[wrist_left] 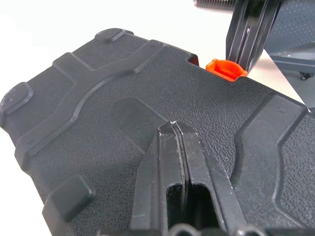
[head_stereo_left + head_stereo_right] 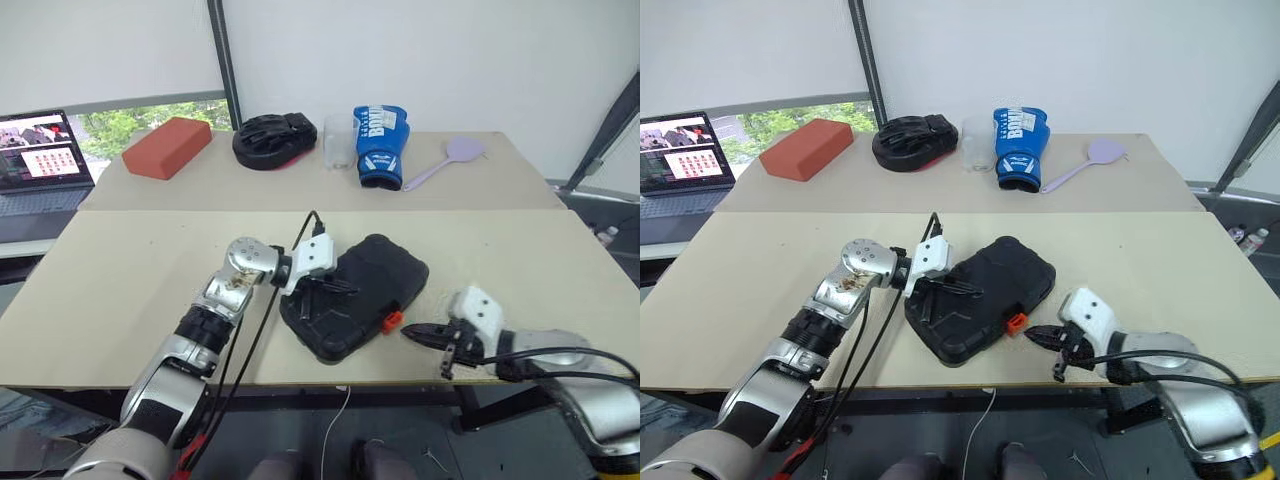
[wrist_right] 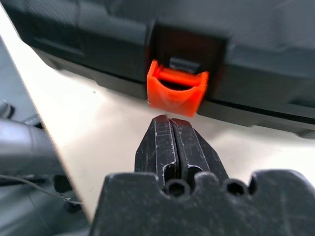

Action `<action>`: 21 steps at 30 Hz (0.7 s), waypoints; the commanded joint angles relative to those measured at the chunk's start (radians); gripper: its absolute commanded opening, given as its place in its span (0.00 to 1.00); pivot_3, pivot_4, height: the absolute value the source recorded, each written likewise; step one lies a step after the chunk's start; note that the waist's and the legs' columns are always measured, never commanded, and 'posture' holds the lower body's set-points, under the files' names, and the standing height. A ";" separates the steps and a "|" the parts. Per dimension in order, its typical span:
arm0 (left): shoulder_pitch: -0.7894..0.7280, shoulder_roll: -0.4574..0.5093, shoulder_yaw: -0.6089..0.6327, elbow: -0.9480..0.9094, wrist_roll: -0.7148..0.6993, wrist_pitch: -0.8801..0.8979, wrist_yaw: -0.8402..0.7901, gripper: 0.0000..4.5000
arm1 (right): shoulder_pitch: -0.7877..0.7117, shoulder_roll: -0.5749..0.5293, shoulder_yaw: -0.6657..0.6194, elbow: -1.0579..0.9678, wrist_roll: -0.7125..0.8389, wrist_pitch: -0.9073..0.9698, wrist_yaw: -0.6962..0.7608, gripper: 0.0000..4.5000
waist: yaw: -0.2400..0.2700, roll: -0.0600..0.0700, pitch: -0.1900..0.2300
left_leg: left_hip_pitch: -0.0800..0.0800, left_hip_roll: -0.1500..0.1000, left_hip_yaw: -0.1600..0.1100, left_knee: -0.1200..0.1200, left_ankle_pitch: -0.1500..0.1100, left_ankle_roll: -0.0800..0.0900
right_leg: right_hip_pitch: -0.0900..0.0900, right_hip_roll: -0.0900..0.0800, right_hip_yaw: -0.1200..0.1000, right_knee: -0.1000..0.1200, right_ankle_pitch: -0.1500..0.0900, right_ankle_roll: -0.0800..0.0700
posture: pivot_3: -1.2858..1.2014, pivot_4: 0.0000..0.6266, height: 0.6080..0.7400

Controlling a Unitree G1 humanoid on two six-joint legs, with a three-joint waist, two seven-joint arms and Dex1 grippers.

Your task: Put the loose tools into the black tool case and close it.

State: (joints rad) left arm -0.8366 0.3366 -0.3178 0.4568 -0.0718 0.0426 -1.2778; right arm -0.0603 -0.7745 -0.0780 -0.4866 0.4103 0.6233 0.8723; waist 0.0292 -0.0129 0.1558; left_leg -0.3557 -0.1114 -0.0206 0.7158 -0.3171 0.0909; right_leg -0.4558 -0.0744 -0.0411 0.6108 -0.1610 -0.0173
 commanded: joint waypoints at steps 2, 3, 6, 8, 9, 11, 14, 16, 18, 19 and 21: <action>0.003 0.005 -0.029 0.033 0.034 -0.001 -0.007 0.01 | -0.079 0.033 -0.052 -0.039 0.102 0.080 -0.047 0.01 | -0.001 0.000 0.000 | 0.000 0.000 0.000 0.000 0.000 0.000 | 0.000 0.000 0.000 0.000 0.000 0.000 | 0.52 0.24 1.00; 0.002 0.004 -0.030 0.035 0.034 -0.003 -0.007 0.01 | -0.093 0.037 -0.033 -0.031 0.090 0.083 -0.057 0.01 | -0.001 0.000 0.000 | 0.000 0.000 0.000 0.000 0.000 0.000 | 0.000 0.000 0.000 0.000 0.000 0.000 | 0.52 0.24 1.00; 0.000 0.001 -0.032 0.038 0.033 -0.005 -0.006 0.01 | -0.102 0.027 0.033 -0.006 0.029 0.072 -0.076 0.01 | 0.005 0.000 0.000 | 0.000 0.000 0.000 0.000 0.000 0.001 | 0.000 0.000 0.000 0.000 0.000 0.000 | 0.52 0.24 1.00; -0.002 0.000 -0.033 0.041 0.033 -0.007 -0.006 0.01 | -0.089 0.018 0.059 0.006 0.002 0.063 -0.082 0.01 | 0.009 0.000 0.000 | 0.000 0.000 0.000 -0.001 0.002 0.005 | 0.000 0.000 0.000 0.000 0.000 0.000 | 0.52 0.24 1.00; -0.004 -0.001 -0.033 0.043 0.033 -0.008 -0.006 0.01 | -0.079 0.012 0.063 0.008 -0.006 0.059 -0.081 0.01 | 0.011 0.000 0.000 | 0.000 0.000 0.000 -0.001 0.002 0.006 | 0.000 0.000 0.000 0.000 0.000 0.000 | 0.52 0.24 1.00; -0.008 -0.001 -0.031 0.049 0.032 -0.010 -0.006 0.01 | -0.050 -0.001 0.040 -0.002 -0.005 0.053 -0.075 0.01 | 0.011 0.000 0.000 | 0.000 0.000 0.000 -0.001 0.002 0.006 | 0.000 0.000 0.000 0.000 0.000 0.000 | 0.52 0.24 1.00; -0.010 0.000 -0.029 0.053 0.031 -0.011 -0.005 0.01 | -0.018 -0.010 -0.018 -0.019 0.024 0.063 -0.075 0.01 | 0.011 0.000 0.000 | 0.000 0.000 0.000 -0.001 0.002 0.006 | 0.000 0.000 0.000 0.000 0.000 0.000 | 0.52 0.24 1.00; -0.010 0.000 -0.028 0.057 0.030 -0.011 -0.003 0.01 | 0.014 -0.015 -0.068 -0.028 0.051 0.068 -0.069 0.01 | 0.013 0.000 0.000 | 0.000 0.000 0.000 -0.001 0.002 0.005 | 0.000 0.000 0.000 0.000 0.000 0.000 | 0.52 0.24 1.00; -0.008 -0.003 -0.028 0.059 0.030 -0.014 -0.002 0.01 | 0.051 -0.015 -0.072 -0.028 0.049 0.065 -0.067 0.01 | 0.013 0.000 0.000 | 0.000 0.000 0.000 -0.001 0.002 0.005 | 0.000 0.000 0.000 0.000 0.000 0.000 | 0.52 0.24 1.00; -0.007 -0.004 -0.029 0.058 0.029 -0.014 -0.002 0.01 | 0.063 -0.014 -0.068 -0.027 0.046 0.063 -0.068 0.01 | 0.012 0.000 0.000 | 0.000 0.000 0.000 -0.001 0.002 0.005 | 0.001 0.000 0.000 0.000 0.000 0.000 | 0.52 0.24 1.00; -0.006 -0.007 -0.033 0.059 0.031 -0.019 -0.004 0.01 | 0.085 -0.006 -0.039 -0.015 0.035 0.058 -0.069 0.01 | 0.012 0.000 0.000 | 0.000 0.000 0.000 -0.001 0.002 0.006 | 0.000 0.000 0.000 0.000 0.000 0.000 | 0.52 0.24 1.00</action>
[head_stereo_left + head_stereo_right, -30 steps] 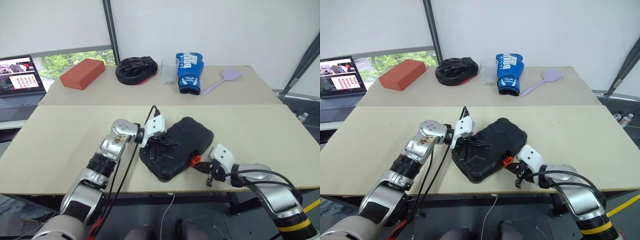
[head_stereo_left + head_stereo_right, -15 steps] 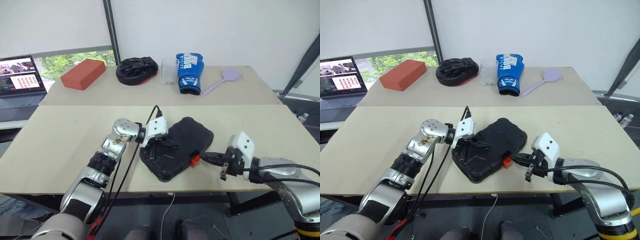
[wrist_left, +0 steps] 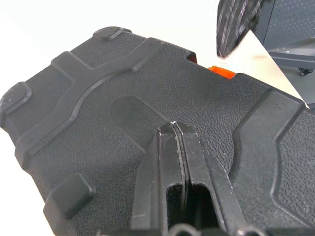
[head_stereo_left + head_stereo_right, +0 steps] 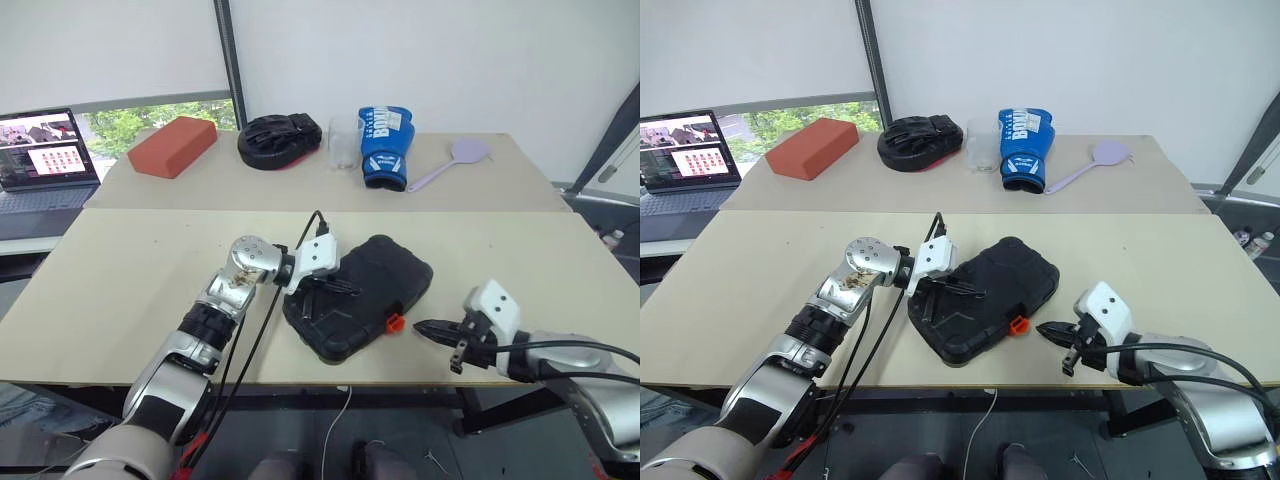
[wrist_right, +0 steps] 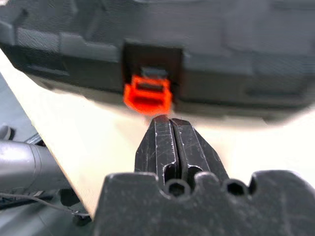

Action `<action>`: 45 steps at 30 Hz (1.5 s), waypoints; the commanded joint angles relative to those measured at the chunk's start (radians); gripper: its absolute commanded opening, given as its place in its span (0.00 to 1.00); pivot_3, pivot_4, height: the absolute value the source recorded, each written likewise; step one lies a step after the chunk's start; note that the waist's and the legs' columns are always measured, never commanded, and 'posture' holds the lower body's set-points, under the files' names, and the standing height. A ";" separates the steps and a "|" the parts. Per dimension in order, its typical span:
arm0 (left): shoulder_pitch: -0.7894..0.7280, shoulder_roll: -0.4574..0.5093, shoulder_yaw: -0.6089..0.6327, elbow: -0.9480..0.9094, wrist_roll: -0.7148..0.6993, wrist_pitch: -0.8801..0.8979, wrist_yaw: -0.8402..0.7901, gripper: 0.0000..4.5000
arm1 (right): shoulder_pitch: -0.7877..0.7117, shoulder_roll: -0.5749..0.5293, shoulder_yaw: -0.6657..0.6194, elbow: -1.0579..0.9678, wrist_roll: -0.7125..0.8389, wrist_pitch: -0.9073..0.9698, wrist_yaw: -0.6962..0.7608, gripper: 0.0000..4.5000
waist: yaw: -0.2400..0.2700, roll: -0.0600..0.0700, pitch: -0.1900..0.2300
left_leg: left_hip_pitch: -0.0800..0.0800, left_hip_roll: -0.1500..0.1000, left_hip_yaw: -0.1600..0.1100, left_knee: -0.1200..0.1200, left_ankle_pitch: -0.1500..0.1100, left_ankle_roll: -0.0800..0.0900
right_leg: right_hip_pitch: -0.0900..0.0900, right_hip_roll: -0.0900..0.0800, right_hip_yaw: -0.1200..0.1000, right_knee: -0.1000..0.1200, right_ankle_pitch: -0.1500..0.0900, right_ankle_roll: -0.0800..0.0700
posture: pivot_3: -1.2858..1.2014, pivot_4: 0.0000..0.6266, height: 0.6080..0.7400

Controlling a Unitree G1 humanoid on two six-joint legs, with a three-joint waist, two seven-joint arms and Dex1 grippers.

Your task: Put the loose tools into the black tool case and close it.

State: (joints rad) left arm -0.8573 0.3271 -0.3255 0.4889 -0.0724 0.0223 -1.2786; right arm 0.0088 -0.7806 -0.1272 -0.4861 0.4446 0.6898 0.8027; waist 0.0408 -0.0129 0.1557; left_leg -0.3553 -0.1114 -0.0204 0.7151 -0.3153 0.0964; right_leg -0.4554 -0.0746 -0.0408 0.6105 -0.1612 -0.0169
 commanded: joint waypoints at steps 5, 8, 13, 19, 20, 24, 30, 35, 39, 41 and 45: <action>0.005 0.011 -0.063 0.044 0.075 -0.086 -0.013 0.01 | -0.032 0.050 0.114 0.064 -0.070 -0.047 -0.038 0.01 | -0.001 0.000 0.000 | 0.000 0.000 0.000 0.000 0.000 0.000 | 0.000 0.000 0.000 0.000 0.000 0.000 | 0.52 0.24 1.00; -0.002 0.018 -0.085 0.071 0.106 -0.151 -0.013 0.01 | -0.078 0.071 0.143 0.093 -0.091 -0.058 -0.048 0.01 | 0.000 0.003 -0.002 | 0.000 0.000 0.000 0.000 0.000 0.000 | 0.000 0.000 0.000 0.000 0.000 0.000 | 0.52 0.24 1.00; -0.012 0.016 -0.110 0.108 0.138 -0.228 -0.018 0.01 | -0.171 0.114 0.171 0.083 -0.072 -0.042 -0.047 0.01 | 0.000 0.005 -0.004 | 0.001 0.000 0.001 0.000 0.000 0.000 | 0.001 0.000 0.000 0.000 0.000 0.000 | 0.52 0.24 1.00; -0.025 0.009 -0.143 0.148 0.190 -0.324 -0.013 0.01 | -0.216 0.146 0.109 -0.007 0.030 0.038 -0.054 0.01 | -0.002 0.009 -0.007 | 0.002 0.000 0.001 0.000 0.000 0.000 | 0.002 0.000 0.001 0.001 0.000 0.001 | 0.52 0.24 1.00; -0.026 0.005 -0.142 0.154 0.190 -0.326 -0.012 0.01 | -0.219 0.146 0.103 -0.016 0.035 0.045 -0.057 0.01 | -0.003 0.009 -0.007 | 0.002 0.001 0.001 0.000 0.000 0.000 | 0.002 0.000 0.001 0.001 0.000 0.001 | 0.52 0.24 1.00; -0.031 -0.002 -0.141 0.173 0.194 -0.335 -0.015 0.01 | -0.234 0.144 0.096 -0.026 0.046 0.064 -0.073 0.01 | -0.003 0.011 -0.009 | 0.003 0.001 0.001 0.000 0.000 0.000 | 0.003 0.000 0.000 0.001 0.000 0.002 | 0.52 0.24 1.00; -0.036 -0.006 -0.116 0.202 0.175 -0.288 -0.022 0.01 | -0.228 0.120 0.110 0.009 0.011 0.054 -0.073 0.01 | 0.006 0.010 -0.013 | 0.003 0.001 0.000 0.000 -0.001 0.003 | 0.004 0.000 0.000 0.000 0.000 0.002 | 0.52 0.24 1.00; -0.046 -0.003 -0.090 0.227 0.164 -0.248 -0.010 0.01 | -0.168 0.067 0.035 -0.008 0.041 0.064 -0.044 0.01 | 0.005 0.010 -0.013 | 0.003 0.001 0.000 0.000 -0.001 0.003 | 0.004 0.000 0.000 0.000 0.000 0.002 | 0.52 0.24 1.00; -0.056 -0.026 -0.041 0.242 0.124 -0.127 0.015 0.01 | -0.130 0.052 0.030 0.017 0.025 0.053 -0.055 0.01 | 0.001 0.009 -0.014 | 0.003 0.001 0.000 0.000 -0.001 0.003 | 0.005 0.000 0.000 0.000 -0.004 0.008 | 0.52 0.24 1.00; -0.063 -0.035 -0.018 0.255 0.110 -0.067 0.027 0.01 | -0.117 0.044 0.054 0.026 0.007 0.043 -0.050 0.01 | 0.001 0.009 -0.014 | 0.003 0.001 0.000 0.000 -0.001 0.003 | 0.005 0.000 0.000 0.000 -0.004 0.009 | 0.52 0.24 1.00; -0.072 -0.043 0.008 0.281 0.099 -0.001 0.044 0.01 | -0.137 0.077 0.121 0.088 -0.051 0.003 -0.069 0.01 | 0.000 0.007 -0.014 | 0.003 0.001 0.000 0.000 -0.001 0.003 | 0.005 0.000 0.000 0.000 -0.003 0.008 | 0.52 0.24 1.00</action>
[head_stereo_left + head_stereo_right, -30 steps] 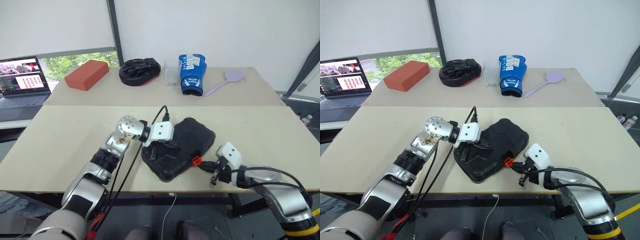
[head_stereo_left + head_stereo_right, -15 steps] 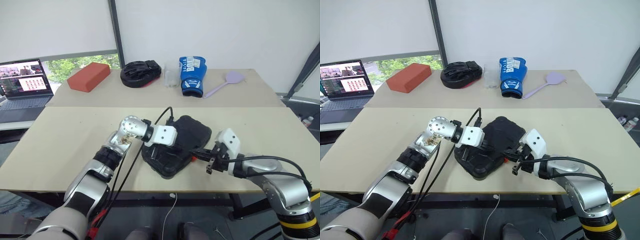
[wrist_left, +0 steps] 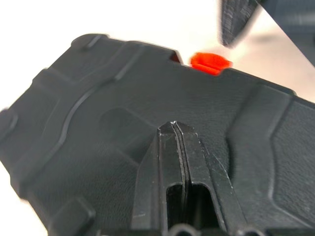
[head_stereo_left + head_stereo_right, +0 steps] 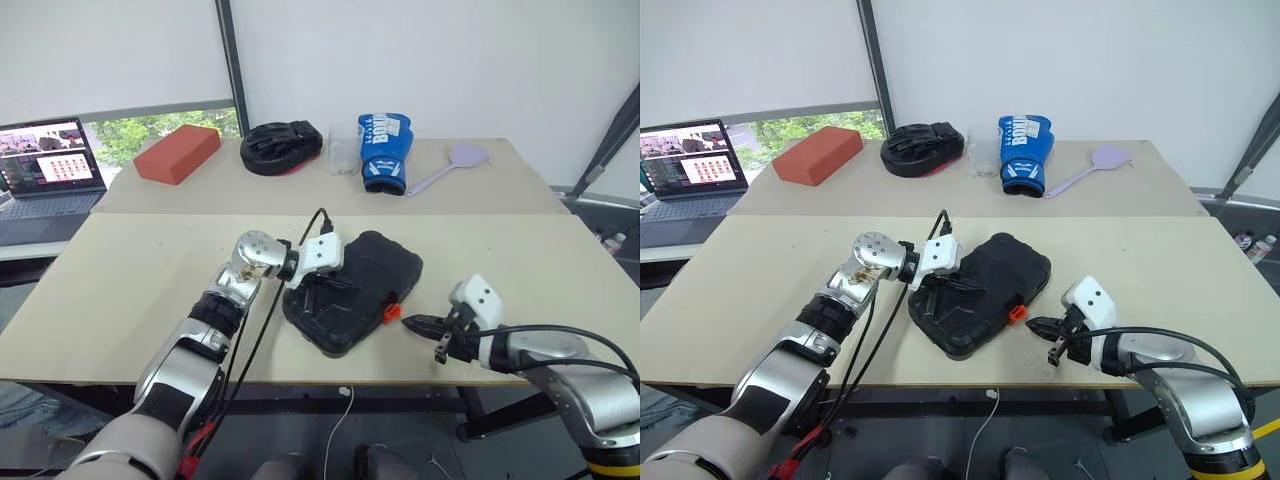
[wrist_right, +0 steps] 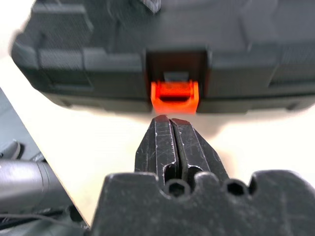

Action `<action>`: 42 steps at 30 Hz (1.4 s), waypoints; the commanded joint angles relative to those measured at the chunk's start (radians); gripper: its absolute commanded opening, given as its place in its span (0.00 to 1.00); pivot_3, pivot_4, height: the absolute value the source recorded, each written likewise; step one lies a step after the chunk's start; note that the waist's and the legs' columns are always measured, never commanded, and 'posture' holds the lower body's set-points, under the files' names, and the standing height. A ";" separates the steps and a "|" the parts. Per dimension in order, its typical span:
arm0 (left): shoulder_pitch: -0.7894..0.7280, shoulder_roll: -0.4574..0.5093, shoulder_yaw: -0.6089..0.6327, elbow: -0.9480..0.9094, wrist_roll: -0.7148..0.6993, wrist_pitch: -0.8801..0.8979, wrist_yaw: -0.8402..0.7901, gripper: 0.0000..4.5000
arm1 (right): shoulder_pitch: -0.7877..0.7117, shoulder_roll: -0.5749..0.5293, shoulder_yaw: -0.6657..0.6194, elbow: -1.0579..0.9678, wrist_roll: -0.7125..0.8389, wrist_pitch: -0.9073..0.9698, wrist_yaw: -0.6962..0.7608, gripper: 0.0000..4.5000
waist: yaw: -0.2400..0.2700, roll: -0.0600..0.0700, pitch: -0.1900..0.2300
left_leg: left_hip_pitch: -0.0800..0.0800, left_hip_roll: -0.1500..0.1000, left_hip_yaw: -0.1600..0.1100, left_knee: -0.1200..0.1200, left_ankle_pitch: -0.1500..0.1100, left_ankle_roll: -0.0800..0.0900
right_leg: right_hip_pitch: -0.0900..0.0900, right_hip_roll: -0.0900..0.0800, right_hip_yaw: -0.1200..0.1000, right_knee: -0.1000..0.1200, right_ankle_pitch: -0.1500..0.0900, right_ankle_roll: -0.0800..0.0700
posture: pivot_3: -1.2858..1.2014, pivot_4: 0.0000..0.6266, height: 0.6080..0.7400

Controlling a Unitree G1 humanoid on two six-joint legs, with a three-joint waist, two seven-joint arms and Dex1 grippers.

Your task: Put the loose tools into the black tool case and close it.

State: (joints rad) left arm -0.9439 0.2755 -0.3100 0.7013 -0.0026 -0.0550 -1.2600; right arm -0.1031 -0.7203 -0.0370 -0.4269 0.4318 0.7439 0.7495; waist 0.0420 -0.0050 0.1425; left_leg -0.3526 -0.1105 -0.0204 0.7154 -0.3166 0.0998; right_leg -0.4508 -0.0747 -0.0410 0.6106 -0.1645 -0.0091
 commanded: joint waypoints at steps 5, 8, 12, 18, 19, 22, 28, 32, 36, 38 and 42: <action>-0.003 0.017 -0.001 0.132 0.056 0.074 0.060 0.01 | -0.104 0.058 0.074 0.082 -0.071 -0.071 -0.033 0.01 | -0.005 -0.002 0.000 | -0.001 0.000 0.000 -0.001 0.000 0.000 | -0.003 0.000 0.000 0.000 0.003 -0.005 | 0.52 0.24 1.00; 0.003 0.025 -0.021 0.147 0.077 0.042 0.054 0.01 | -0.129 0.068 0.080 0.080 -0.072 -0.076 -0.031 0.01 | -0.004 -0.003 0.000 | -0.001 0.000 0.000 -0.002 0.000 0.000 | -0.003 0.000 0.000 0.000 0.003 -0.005 | 0.52 0.24 1.00; 0.017 0.025 -0.044 0.151 0.095 0.016 0.042 0.01 | -0.157 0.080 0.084 0.058 -0.064 -0.070 -0.031 0.01 | -0.009 -0.003 0.000 | -0.001 0.000 0.001 -0.002 -0.001 -0.001 | -0.003 0.000 0.001 0.000 0.003 -0.005 | 0.52 0.24 1.00; 0.025 0.017 -0.059 0.159 0.113 -0.007 0.041 0.01 | -0.206 0.101 0.101 0.050 -0.064 -0.055 -0.038 0.01 | -0.024 -0.003 0.000 | -0.001 0.000 0.001 -0.002 -0.002 -0.005 | -0.004 0.000 0.001 0.000 0.003 -0.005 | 0.52 0.24 1.00; 0.025 0.019 -0.065 0.161 0.120 -0.017 0.038 0.01 | -0.222 0.105 0.102 0.049 -0.063 -0.049 -0.039 0.01 | -0.026 -0.003 0.000 | -0.001 0.000 0.001 -0.002 -0.002 -0.005 | -0.004 0.001 0.001 0.000 0.003 -0.005 | 0.52 0.24 1.00; 0.029 0.020 -0.072 0.160 0.133 -0.033 0.025 0.01 | -0.253 0.112 0.102 0.045 -0.062 -0.033 -0.037 0.01 | -0.032 -0.003 0.000 | -0.001 0.000 0.001 -0.002 -0.002 -0.006 | -0.004 0.001 0.001 0.000 0.003 -0.005 | 0.52 0.24 1.00; 0.039 0.019 -0.077 0.160 0.151 -0.053 0.020 0.01 | -0.274 0.110 0.113 0.037 -0.070 -0.025 -0.032 0.01 | -0.035 -0.003 0.000 | -0.001 0.000 0.001 -0.003 -0.001 -0.005 | -0.005 0.001 0.001 0.000 0.003 -0.005 | 0.52 0.24 1.00; 0.046 0.019 -0.083 0.157 0.158 -0.064 0.011 0.01 | -0.304 0.111 0.126 0.029 -0.074 -0.017 -0.029 0.01 | -0.037 -0.003 0.000 | -0.001 0.000 0.001 -0.003 -0.001 -0.005 | -0.005 0.001 0.001 0.000 0.003 -0.006 | 0.52 0.24 1.00; 0.048 0.017 -0.081 0.156 0.163 -0.067 0.011 0.01 | -0.317 0.129 0.150 0.036 -0.078 -0.008 -0.030 0.01 | -0.041 -0.005 -0.002 | 0.000 0.001 0.001 -0.003 -0.002 -0.005 | -0.005 0.001 0.001 0.000 0.003 -0.006 | 0.52 0.24 1.00; 0.048 0.015 -0.078 0.156 0.162 -0.065 0.013 0.01 | -0.312 0.136 0.167 0.048 -0.090 -0.020 -0.030 0.01 | -0.043 -0.008 -0.005 | 0.000 0.002 0.001 -0.004 -0.002 -0.005 | -0.004 0.002 0.000 0.000 0.003 -0.006 | 0.52 0.24 1.00; 0.052 0.026 -0.046 0.138 0.137 -0.042 0.018 0.01 | -0.283 0.124 0.143 0.045 -0.083 -0.003 -0.019 0.01 | -0.043 -0.012 -0.012 | 0.001 0.004 0.001 -0.004 -0.002 -0.006 | -0.003 0.004 0.001 0.000 0.003 -0.006 | 0.52 0.24 1.00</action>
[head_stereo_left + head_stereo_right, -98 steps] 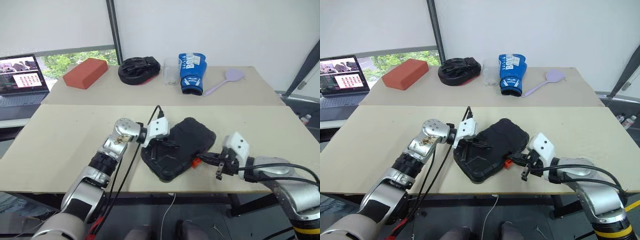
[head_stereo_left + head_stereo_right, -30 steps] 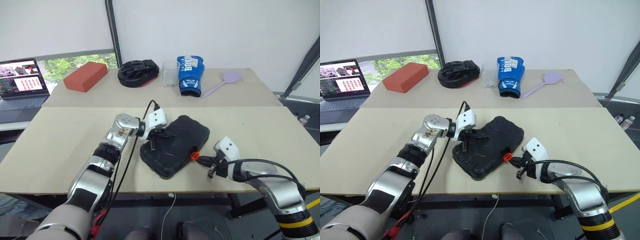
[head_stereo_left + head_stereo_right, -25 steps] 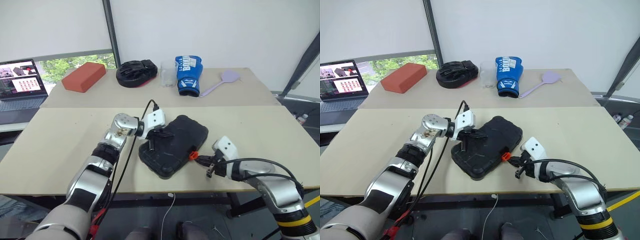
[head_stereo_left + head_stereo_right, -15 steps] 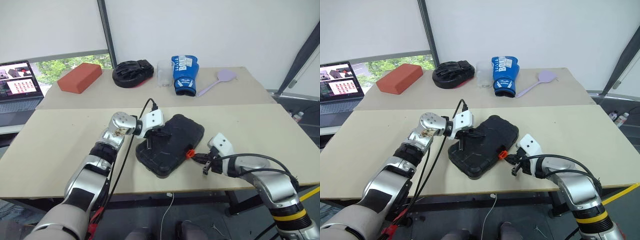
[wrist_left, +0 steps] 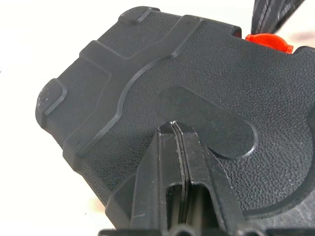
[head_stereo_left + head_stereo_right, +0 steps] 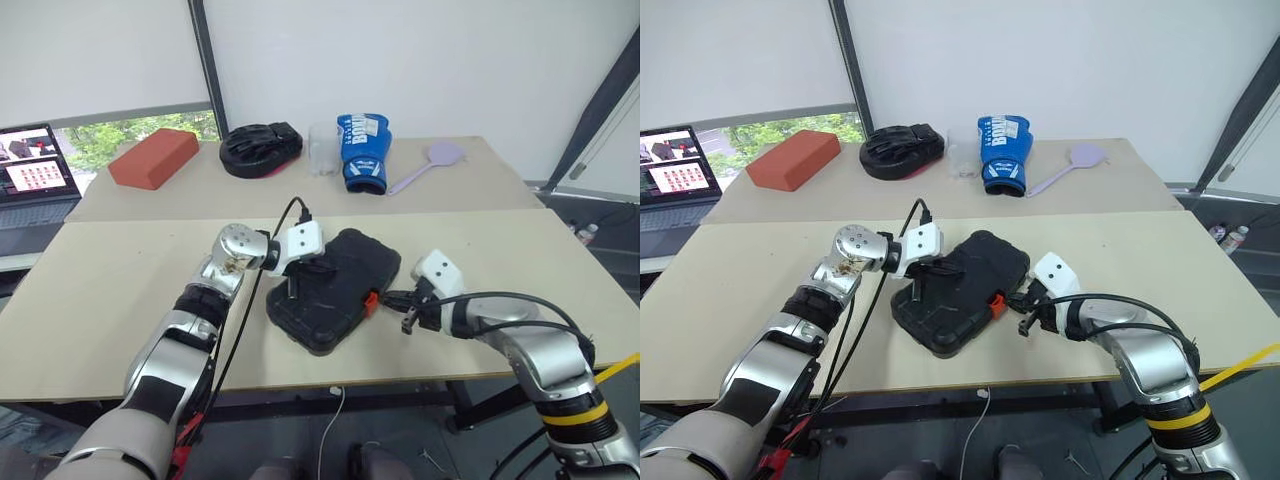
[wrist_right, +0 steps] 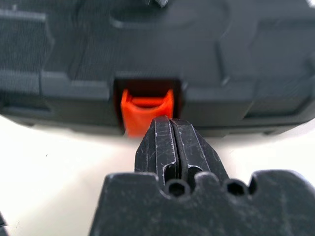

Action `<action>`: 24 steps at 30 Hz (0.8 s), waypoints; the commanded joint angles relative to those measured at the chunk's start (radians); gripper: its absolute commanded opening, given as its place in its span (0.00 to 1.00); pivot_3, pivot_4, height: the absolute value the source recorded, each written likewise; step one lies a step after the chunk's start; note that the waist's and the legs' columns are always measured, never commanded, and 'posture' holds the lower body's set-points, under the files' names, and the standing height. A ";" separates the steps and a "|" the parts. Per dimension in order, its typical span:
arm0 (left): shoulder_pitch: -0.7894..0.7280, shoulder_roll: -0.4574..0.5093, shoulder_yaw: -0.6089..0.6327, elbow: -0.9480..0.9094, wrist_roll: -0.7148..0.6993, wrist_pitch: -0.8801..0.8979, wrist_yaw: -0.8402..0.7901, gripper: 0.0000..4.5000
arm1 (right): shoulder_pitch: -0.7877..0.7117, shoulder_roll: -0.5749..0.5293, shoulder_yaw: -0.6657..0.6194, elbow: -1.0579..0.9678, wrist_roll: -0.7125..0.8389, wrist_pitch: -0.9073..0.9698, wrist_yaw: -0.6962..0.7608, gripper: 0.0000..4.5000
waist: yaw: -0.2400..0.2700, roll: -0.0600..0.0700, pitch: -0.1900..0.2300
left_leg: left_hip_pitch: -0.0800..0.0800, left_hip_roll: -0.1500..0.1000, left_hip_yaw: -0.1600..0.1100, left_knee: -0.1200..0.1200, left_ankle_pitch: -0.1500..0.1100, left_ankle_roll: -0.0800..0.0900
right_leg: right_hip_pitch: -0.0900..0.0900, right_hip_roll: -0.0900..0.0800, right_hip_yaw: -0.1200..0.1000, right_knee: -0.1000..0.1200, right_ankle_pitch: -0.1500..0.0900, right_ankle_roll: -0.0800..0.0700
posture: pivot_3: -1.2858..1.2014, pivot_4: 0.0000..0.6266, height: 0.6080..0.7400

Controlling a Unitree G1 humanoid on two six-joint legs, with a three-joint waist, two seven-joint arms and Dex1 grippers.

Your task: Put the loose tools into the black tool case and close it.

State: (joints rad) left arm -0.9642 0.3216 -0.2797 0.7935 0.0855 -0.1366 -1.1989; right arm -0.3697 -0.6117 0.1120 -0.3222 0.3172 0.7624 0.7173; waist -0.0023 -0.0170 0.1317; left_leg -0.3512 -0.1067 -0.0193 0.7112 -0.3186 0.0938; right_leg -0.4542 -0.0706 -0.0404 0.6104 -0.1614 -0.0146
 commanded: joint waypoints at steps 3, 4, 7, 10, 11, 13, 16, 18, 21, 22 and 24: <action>0.077 0.003 -0.032 0.010 0.007 0.088 -0.050 0.06 | 0.021 -0.019 -0.069 -0.093 0.074 0.016 0.035 0.07 | 0.017 0.004 -0.004 | 0.000 -0.001 0.000 0.000 0.000 0.001 | 0.000 0.000 0.001 0.000 0.000 0.000 | 0.52 0.24 1.00; 0.086 0.038 0.013 -0.036 -0.036 0.132 -0.059 0.12 | 0.059 -0.068 -0.130 -0.119 0.112 0.027 0.080 0.14 | 0.021 0.004 -0.004 | -0.001 -0.001 0.000 0.000 0.000 0.001 | 0.000 0.000 0.000 0.000 0.000 0.000 | 0.52 0.24 1.00; 0.132 0.142 0.106 -0.194 -0.138 0.247 -0.105 0.33 | 0.135 -0.186 -0.272 -0.147 0.215 0.037 0.204 0.34 | 0.025 0.004 -0.003 | -0.003 -0.002 -0.001 0.000 0.001 0.007 | -0.003 -0.001 0.000 -0.001 0.000 0.000 | 0.52 0.24 1.00; 0.229 0.307 0.199 -0.455 -0.301 0.470 -0.219 0.57 | 0.155 -0.315 -0.412 -0.100 0.337 0.079 0.347 0.56 | 0.004 0.008 0.000 | -0.003 -0.004 -0.001 -0.001 -0.002 0.009 | -0.005 0.000 0.000 -0.001 0.000 -0.001 | 0.52 0.24 1.00; 0.265 0.371 0.230 -0.542 -0.360 0.544 -0.260 0.65 | 0.157 -0.362 -0.447 -0.072 0.365 0.085 0.398 0.64 | -0.004 0.008 0.000 | -0.002 -0.005 -0.003 -0.001 -0.003 0.009 | -0.006 0.001 0.000 -0.001 0.000 -0.001 | 0.52 0.24 1.00; 0.328 0.493 0.296 -0.676 -0.453 0.672 -0.310 0.80 | 0.152 -0.453 -0.494 -0.006 0.396 0.085 0.500 0.79 | -0.010 0.007 0.006 | -0.001 -0.005 -0.005 -0.001 -0.004 0.008 | -0.007 0.002 0.000 -0.002 0.000 -0.003 | 0.52 0.24 1.00; 0.413 0.650 0.399 -0.782 -0.526 0.784 -0.327 0.99 | 0.115 -0.580 -0.512 0.129 0.417 0.066 0.652 0.99 | -0.006 0.009 0.018 | -0.001 -0.005 -0.005 0.000 -0.005 0.007 | -0.007 0.002 0.000 -0.006 -0.001 -0.004 | 0.52 0.24 1.00; 0.462 0.711 0.462 -0.792 -0.551 0.807 -0.319 0.99 | 0.062 -0.620 -0.479 0.222 0.384 0.004 0.702 0.99 | -0.001 0.013 0.021 | -0.001 -0.004 -0.005 0.000 -0.006 0.006 | -0.006 0.002 0.000 -0.007 -0.001 -0.004 | 0.52 0.24 1.00; 0.512 0.745 0.518 -0.802 -0.572 0.817 -0.285 0.99 | -0.030 -0.627 -0.411 0.339 0.322 -0.087 0.728 0.99 | 0.009 0.015 0.022 | -0.001 -0.005 -0.005 0.000 -0.010 0.001 | -0.005 0.001 -0.001 -0.007 -0.001 -0.004 | 0.52 0.24 1.00; 0.523 0.745 0.526 -0.803 -0.573 0.808 -0.276 0.99 | -0.055 -0.620 -0.392 0.365 0.306 -0.110 0.731 0.99 | 0.014 0.015 0.022 | -0.001 -0.004 -0.005 0.000 -0.010 0.001 | -0.005 0.001 -0.001 -0.008 -0.001 -0.004 | 0.52 0.24 1.00; 0.544 0.739 0.534 -0.811 -0.574 0.784 -0.256 0.99 | -0.090 -0.607 -0.359 0.402 0.282 -0.143 0.738 0.99 | 0.017 0.016 0.023 | -0.001 -0.005 -0.005 0.000 -0.010 0.000 | -0.005 0.001 -0.001 -0.008 -0.001 -0.004 | 0.52 0.24 1.00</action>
State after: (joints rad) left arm -0.4312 1.0547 0.2197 0.0124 -0.4737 0.6764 -1.4787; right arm -0.4239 -1.2255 -0.2631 0.0446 0.6267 0.6769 1.4353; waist 0.0150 -0.0012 0.1546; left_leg -0.3523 -0.1113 -0.0239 0.7108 -0.3289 0.0938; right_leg -0.4596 -0.0698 -0.0418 0.6028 -0.1624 -0.0186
